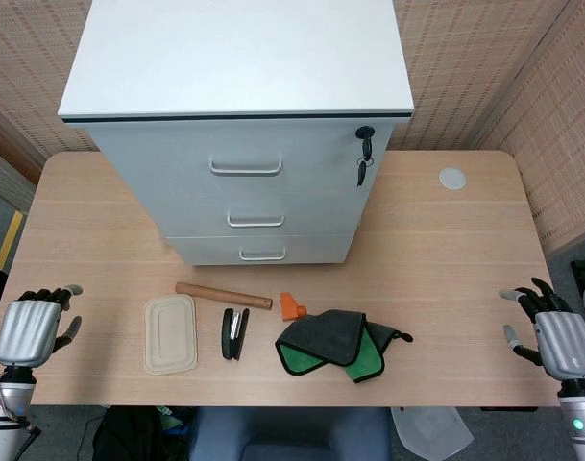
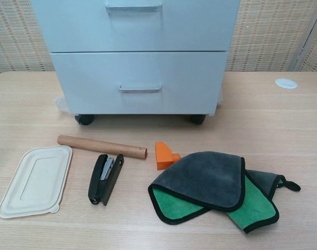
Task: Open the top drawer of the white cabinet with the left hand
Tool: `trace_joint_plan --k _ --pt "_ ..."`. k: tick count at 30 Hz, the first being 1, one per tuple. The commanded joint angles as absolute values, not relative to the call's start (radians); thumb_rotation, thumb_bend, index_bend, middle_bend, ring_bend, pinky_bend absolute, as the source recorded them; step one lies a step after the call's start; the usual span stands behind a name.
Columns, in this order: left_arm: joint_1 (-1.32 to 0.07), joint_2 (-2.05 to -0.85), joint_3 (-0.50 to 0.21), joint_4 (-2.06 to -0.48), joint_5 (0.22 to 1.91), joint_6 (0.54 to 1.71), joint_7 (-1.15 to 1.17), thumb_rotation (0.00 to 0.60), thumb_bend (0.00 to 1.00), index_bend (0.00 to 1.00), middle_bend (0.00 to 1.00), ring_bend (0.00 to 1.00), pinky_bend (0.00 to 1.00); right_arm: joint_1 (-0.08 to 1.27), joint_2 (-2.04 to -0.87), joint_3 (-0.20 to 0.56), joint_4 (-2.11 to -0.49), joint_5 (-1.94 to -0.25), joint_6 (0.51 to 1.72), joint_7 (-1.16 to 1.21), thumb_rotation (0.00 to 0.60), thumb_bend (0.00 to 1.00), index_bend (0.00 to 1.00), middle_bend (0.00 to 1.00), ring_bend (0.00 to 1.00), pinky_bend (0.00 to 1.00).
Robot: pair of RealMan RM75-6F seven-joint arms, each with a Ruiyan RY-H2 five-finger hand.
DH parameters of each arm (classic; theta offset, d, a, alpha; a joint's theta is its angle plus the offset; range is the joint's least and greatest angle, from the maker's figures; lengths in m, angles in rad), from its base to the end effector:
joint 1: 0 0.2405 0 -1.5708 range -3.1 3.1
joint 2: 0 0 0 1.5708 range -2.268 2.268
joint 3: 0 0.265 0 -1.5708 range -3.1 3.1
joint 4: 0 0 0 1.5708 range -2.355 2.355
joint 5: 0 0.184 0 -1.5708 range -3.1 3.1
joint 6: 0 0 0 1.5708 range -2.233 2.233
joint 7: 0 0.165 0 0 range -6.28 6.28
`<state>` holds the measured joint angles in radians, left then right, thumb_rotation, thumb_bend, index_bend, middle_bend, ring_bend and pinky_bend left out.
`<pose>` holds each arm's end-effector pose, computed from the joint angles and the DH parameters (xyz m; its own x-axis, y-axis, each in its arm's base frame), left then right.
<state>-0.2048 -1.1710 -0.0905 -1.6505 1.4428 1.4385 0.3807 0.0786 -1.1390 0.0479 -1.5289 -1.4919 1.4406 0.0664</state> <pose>-0.2792 0.2421 0.1692 0.6327 -0.0469 0.7730 0.7705 -0.0619 -0.6344 -0.3279 -0.1991 0.1818 0.3902 -0.0458 0.9196 -0.9202 0.0138 0.3911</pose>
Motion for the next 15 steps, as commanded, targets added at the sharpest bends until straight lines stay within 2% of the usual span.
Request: trace_joint_plan --k 1,11,15 --pt "-0.204 -1.172 -0.087 -1.649 1.447 1.439 0.376 0.6 0.3 0.35 0.53 0.49 0.5 0.079 -1.138 0.047 -1.531 -1.494 1.441 0.065 0.6 0.34 0.28 0.27 0.17 0.24" --pt "-0.209 -1.199 -0.123 -1.636 1.489 1.511 0.318 0.6 0.3 0.36 0.55 0.52 0.52 0.078 -1.132 0.049 -1.541 -1.5 1.45 0.058 0.6 0.34 0.28 0.27 0.17 0.24" --pt "-0.237 -1.211 -0.164 -1.648 1.516 1.539 0.322 0.6 0.3 0.36 0.67 0.63 0.71 0.083 -1.133 0.049 -1.543 -1.505 1.445 0.055 0.6 0.34 0.28 0.27 0.17 0.24"
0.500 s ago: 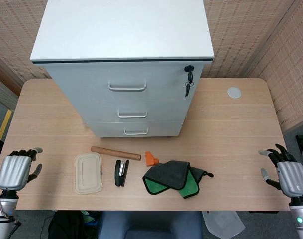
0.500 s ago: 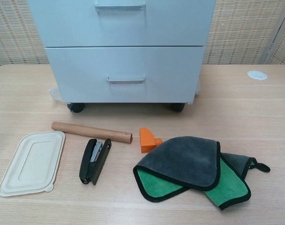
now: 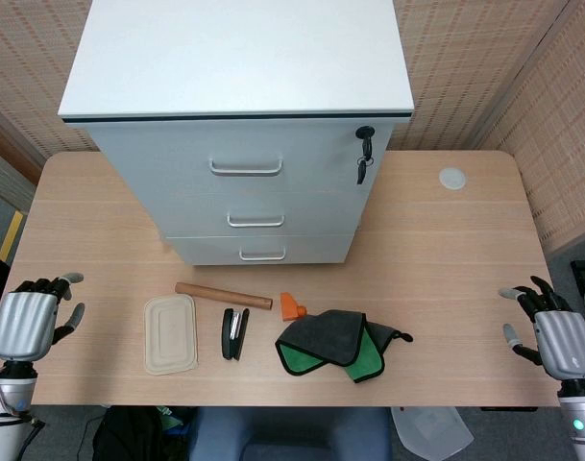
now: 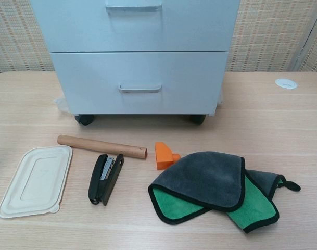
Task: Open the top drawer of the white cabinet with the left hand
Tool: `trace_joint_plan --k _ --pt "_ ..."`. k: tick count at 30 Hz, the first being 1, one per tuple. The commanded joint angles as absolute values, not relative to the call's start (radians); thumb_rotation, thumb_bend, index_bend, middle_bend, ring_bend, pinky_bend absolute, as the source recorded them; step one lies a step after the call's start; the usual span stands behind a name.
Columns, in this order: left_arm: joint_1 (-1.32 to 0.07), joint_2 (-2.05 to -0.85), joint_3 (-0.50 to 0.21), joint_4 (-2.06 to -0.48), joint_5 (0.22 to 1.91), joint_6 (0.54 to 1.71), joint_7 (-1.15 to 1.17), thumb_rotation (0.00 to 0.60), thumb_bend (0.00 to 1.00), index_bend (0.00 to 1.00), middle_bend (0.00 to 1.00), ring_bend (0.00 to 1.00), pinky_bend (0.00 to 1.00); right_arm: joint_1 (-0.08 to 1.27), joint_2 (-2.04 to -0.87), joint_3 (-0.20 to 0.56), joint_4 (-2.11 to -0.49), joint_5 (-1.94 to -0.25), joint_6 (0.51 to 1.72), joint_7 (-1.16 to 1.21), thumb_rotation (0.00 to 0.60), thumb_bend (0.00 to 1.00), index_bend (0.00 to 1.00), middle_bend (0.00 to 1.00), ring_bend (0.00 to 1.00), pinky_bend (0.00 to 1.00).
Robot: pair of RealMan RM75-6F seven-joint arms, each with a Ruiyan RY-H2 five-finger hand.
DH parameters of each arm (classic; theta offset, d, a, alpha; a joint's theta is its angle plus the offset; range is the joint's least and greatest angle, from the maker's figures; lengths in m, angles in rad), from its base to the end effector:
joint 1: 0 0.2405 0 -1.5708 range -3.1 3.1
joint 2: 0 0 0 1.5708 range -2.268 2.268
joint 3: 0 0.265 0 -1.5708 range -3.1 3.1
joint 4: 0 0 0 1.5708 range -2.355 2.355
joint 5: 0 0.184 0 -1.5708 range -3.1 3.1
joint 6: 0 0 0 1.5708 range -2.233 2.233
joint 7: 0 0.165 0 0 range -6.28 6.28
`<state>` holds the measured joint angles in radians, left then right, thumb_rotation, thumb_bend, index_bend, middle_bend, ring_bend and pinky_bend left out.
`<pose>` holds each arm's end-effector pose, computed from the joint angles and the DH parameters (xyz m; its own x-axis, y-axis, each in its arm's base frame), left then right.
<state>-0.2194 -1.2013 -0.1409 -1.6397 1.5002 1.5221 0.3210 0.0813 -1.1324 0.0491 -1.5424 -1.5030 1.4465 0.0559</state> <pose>-0.2574 0.2518 0.1795 0.5494 -0.1923 0.8131 0.8145 -0.0934 -0.5725 -0.3232 -0.2001 0.1829 0.3950 -0.0389 0.9178 -0.9186 -0.0015 0.3953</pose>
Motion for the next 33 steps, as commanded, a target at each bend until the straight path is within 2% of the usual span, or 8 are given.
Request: trace_joint_plan --k 1,6,10,15,22,33 --pt "-0.248 -1.218 -0.179 -1.652 1.526 1.549 0.322 0.6 0.3 0.36 0.7 0.66 0.76 0.085 -1.134 0.049 -1.544 -1.506 1.443 0.054 0.6 0.34 0.28 0.27 0.17 0.24" --pt "-0.301 -1.235 -0.227 -1.679 1.563 1.556 0.326 0.6 0.3 0.38 0.84 0.79 0.9 0.093 -1.134 0.05 -1.542 -1.508 1.433 0.055 0.6 0.34 0.28 0.27 0.17 0.24" --pt "-0.349 -1.24 -0.279 -1.723 1.576 1.556 0.347 0.6 0.3 0.4 0.92 0.85 0.97 0.097 -1.134 0.051 -1.54 -1.509 1.43 0.059 0.6 0.34 0.28 0.27 0.17 0.24" --pt "-0.406 -1.259 -0.348 -1.765 1.583 1.571 0.402 0.6 0.3 0.44 1.0 0.93 1.0 0.098 -1.134 0.049 -1.539 -1.508 1.425 0.058 0.6 0.34 0.28 0.27 0.17 0.24" --pt "-0.489 -1.324 -0.423 -1.779 1.613 1.602 0.543 0.6 0.3 0.48 1.0 0.95 1.0 0.097 -1.135 0.046 -1.537 -1.504 1.422 0.055 0.6 0.34 0.28 0.27 0.17 0.24" --pt "-0.594 -1.377 -0.482 -1.815 1.608 1.572 0.66 0.6 0.3 0.5 1.0 0.98 1.0 0.103 -1.137 0.046 -1.534 -1.496 1.408 0.053 0.6 0.34 0.28 0.27 0.17 0.24"
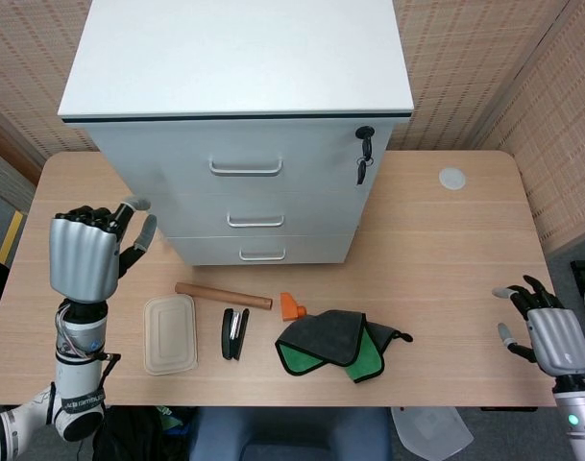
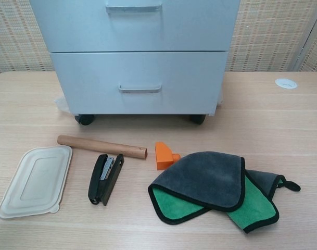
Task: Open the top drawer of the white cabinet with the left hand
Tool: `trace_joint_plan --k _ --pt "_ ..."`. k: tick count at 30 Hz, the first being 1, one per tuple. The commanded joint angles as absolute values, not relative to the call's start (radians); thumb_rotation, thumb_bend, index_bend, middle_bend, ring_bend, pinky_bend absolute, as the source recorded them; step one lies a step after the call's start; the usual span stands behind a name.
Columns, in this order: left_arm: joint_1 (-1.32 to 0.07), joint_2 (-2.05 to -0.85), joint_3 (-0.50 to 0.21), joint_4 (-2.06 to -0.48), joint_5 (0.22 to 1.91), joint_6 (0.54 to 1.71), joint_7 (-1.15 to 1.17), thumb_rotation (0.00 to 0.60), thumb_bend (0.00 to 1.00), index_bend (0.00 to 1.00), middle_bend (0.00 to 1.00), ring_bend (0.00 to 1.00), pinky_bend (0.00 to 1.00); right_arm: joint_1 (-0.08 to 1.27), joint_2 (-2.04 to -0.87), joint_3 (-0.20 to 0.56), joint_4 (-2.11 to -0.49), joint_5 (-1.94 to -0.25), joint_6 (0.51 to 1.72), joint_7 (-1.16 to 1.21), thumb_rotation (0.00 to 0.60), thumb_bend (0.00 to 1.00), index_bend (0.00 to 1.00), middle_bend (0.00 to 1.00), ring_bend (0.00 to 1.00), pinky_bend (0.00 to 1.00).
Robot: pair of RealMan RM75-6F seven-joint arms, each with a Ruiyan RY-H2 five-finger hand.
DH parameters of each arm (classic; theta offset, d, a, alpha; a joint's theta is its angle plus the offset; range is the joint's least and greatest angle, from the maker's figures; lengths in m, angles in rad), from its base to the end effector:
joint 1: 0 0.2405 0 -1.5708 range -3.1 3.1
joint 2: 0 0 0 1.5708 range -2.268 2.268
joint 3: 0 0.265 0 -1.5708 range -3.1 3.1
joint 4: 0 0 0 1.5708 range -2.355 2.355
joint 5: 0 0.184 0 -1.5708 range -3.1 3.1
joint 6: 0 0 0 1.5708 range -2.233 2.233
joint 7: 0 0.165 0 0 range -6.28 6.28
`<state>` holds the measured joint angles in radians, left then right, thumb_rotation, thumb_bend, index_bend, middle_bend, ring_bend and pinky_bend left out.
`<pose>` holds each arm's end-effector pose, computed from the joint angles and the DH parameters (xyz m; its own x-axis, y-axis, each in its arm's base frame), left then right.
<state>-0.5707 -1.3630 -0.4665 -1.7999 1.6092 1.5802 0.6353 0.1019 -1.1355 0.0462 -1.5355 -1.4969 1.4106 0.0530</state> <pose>-0.0711 0.3148 0.2039 0.2270 -0.6688 0.7079 0.7767 -0.3143 -0.5459 -0.3238 -0.2060 0.1772 0.4011 -0.0687 0.9135 -0.9159 -0.0120 0.4012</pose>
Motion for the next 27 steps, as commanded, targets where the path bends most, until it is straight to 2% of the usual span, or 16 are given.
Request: trace_joint_plan --k 1,7,27 --pt "-0.605 -1.382 -0.487 -1.82 1.604 1.566 0.669 0.6 0.3 0.5 1.0 0.98 1.0 0.104 -1.138 0.046 -1.533 -1.496 1.406 0.053 0.6 0.34 0.28 0.27 0.17 0.24" --pt "-0.667 -1.412 -0.518 -1.812 1.575 1.537 0.706 0.6 0.3 0.49 1.0 0.98 1.0 0.108 -1.14 0.046 -1.527 -1.491 1.398 0.058 0.6 0.34 0.28 0.27 0.17 0.24" --pt "-0.81 -1.506 -0.553 -1.704 1.496 1.504 0.794 0.6 0.3 0.48 1.0 0.98 1.0 0.121 -1.148 0.047 -1.497 -1.477 1.369 0.082 0.6 0.34 0.28 0.27 0.17 0.24"
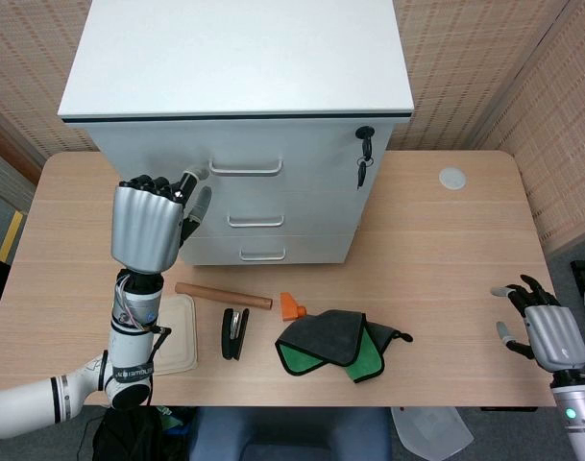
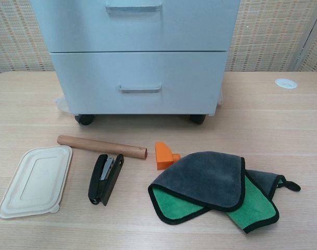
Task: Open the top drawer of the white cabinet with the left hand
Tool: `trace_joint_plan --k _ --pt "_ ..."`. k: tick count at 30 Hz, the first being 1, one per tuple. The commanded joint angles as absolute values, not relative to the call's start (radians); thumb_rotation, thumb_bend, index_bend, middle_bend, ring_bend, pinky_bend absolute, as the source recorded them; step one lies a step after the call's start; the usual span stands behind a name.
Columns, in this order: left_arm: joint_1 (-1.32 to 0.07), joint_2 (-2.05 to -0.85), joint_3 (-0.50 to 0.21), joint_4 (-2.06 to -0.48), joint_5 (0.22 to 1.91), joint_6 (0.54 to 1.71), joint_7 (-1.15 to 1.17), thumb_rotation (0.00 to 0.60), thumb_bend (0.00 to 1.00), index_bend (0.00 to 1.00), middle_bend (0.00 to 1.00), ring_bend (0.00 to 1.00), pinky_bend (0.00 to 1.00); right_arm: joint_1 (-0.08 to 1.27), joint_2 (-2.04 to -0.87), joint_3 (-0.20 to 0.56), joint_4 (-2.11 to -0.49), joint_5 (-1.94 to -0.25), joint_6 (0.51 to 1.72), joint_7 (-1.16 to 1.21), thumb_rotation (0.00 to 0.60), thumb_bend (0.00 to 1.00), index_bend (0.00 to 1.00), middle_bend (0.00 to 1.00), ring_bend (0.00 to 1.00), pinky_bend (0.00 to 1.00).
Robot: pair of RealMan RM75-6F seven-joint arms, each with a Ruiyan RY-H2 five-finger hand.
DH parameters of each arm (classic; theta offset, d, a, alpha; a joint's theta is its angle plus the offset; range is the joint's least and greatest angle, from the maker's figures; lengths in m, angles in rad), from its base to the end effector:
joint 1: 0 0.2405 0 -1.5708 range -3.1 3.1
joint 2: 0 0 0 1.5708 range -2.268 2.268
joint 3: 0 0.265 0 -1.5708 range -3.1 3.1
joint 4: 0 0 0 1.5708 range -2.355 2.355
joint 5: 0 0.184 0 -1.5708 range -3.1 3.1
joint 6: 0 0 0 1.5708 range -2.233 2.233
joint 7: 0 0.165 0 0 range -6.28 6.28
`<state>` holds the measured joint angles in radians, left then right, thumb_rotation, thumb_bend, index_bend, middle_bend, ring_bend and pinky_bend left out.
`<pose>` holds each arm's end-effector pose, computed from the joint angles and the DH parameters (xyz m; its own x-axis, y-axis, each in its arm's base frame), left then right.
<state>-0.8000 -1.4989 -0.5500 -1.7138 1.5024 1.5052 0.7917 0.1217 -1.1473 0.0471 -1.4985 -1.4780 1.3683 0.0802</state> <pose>-0.0032 0.3502 0.1786 0.2129 -0.6997 0.6820 0.7558 -0.3244 -0.5688 -0.3315 -0.2127 0.1726 0.3962 -0.0984 0.9129 -0.9175 -0.0034 0.3978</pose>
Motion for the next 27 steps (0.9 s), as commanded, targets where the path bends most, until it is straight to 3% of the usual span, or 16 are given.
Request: trace_joint_plan --k 1,27 --pt "-0.817 -1.511 -0.555 -1.697 1.492 1.505 0.795 0.6 0.3 0.48 1.0 0.98 1.0 0.12 -1.148 0.047 -1.496 -1.476 1.37 0.083 0.6 0.34 0.28 0.27 0.17 0.24" --pt "-0.915 -1.573 -0.571 -1.59 1.416 1.535 0.765 0.6 0.3 0.52 1.0 0.99 1.0 0.107 -1.142 0.045 -1.491 -1.467 1.382 0.093 0.6 0.34 0.28 0.27 0.17 0.24"
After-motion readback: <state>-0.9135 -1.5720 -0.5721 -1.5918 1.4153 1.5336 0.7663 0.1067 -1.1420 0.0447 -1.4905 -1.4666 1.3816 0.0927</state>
